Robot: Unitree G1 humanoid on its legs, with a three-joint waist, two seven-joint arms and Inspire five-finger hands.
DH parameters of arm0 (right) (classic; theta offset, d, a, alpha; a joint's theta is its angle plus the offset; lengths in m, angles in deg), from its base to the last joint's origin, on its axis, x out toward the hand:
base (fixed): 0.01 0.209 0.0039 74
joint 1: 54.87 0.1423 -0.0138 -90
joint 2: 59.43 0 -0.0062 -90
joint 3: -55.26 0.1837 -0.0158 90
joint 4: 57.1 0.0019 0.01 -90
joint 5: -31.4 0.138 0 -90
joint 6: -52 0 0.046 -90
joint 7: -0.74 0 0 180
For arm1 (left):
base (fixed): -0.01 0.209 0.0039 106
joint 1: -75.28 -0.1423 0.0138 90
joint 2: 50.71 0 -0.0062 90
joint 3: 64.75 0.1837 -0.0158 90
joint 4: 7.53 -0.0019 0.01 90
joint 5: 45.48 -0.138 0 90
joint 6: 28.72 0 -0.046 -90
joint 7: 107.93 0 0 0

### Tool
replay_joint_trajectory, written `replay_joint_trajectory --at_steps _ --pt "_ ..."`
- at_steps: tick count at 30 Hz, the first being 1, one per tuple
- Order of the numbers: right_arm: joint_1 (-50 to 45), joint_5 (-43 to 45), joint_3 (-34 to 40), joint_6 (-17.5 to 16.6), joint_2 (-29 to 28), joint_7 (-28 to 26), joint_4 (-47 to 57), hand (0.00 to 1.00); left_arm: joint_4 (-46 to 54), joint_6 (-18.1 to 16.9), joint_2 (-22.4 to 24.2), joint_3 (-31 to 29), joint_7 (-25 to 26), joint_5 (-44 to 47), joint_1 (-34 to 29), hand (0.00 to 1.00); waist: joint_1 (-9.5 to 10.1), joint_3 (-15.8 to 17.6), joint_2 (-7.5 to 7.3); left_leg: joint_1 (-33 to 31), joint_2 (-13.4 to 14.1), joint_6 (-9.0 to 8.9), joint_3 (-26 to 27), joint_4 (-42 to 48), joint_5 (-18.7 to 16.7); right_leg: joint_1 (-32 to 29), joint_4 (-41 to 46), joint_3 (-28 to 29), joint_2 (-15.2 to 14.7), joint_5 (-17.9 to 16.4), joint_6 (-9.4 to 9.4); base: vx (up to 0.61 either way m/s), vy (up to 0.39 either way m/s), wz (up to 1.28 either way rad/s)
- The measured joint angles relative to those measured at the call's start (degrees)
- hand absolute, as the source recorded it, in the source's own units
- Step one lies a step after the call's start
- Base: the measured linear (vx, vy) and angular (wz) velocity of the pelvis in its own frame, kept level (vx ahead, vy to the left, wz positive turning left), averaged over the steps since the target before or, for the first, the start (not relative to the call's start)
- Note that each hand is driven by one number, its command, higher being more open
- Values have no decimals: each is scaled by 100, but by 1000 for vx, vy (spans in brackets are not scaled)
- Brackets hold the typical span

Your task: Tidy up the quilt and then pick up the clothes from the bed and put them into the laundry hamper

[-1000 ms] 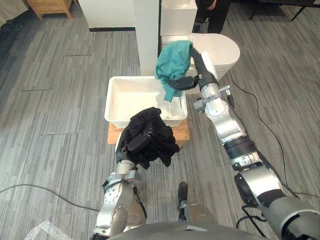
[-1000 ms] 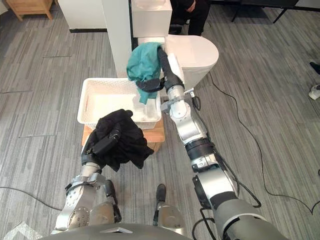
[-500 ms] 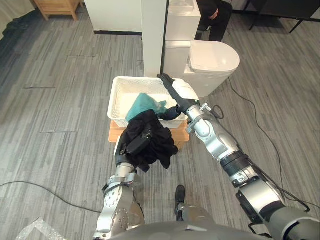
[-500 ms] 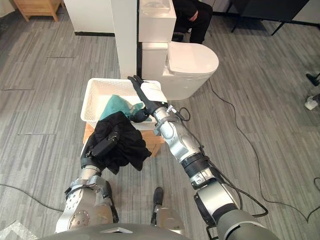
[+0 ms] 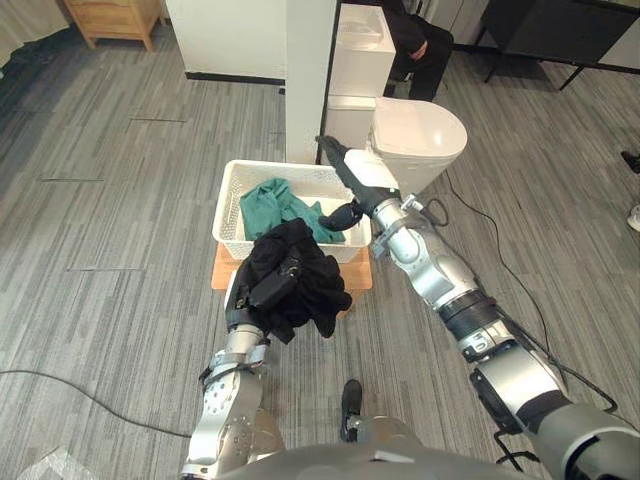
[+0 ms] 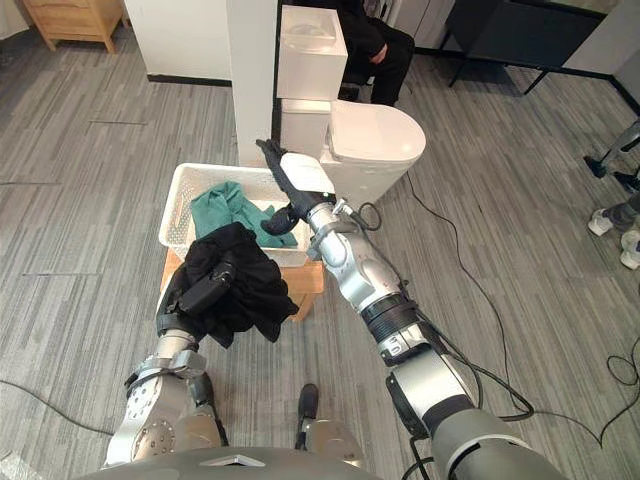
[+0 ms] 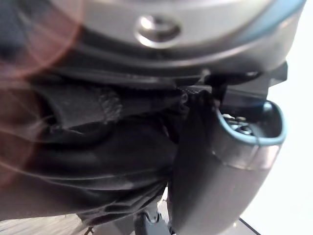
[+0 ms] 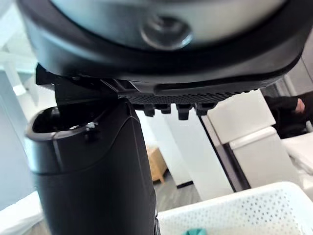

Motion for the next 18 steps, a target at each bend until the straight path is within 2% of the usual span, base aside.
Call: replay_joint_trajectory --at_steps 4,8,12,14,16,18 --pt "-103 1 571 81 30 18 82 100 188 0 -9 -270 259 -442 216 0 3 -1 -1 -9 -4 5 1 1 12 0 -4 0 -4 6 9 -10 0 0" --pt "-558 4 1172 206 11 77 -22 100 572 -2 -4 -424 376 -453 413 0 0 -1 -2 -14 -14 7 7 1 29 0 -9 -8 -15 31 33 0 0 0" --pt "-880 34 1952 469 -14 286 -1059 100 872 -40 -22 -472 457 -456 521 0 -50 -3 2 -10 -16 53 14 1 50 1 -6 -7 -50 47 18 0 0 0" --pt "-886 259 2392 603 19 493 -1943 100 894 -43 -46 -468 469 -454 528 0 -127 -3 3 -8 -16 37 13 1 32 5 -9 -7 -51 48 17 0 0 0" --pt "-905 376 2640 624 98 590 -2491 100 894 -43 -116 -457 476 -451 534 0 -155 -4 4 -6 -15 22 13 0 18 9 -17 -8 -51 49 17 0 0 0" --pt "-1364 814 3060 639 293 704 -3160 100 896 -69 -195 -528 552 -454 694 0 -172 -13 35 24 -15 5 6 1 -10 86 -79 -10 -50 61 29 0 0 0"
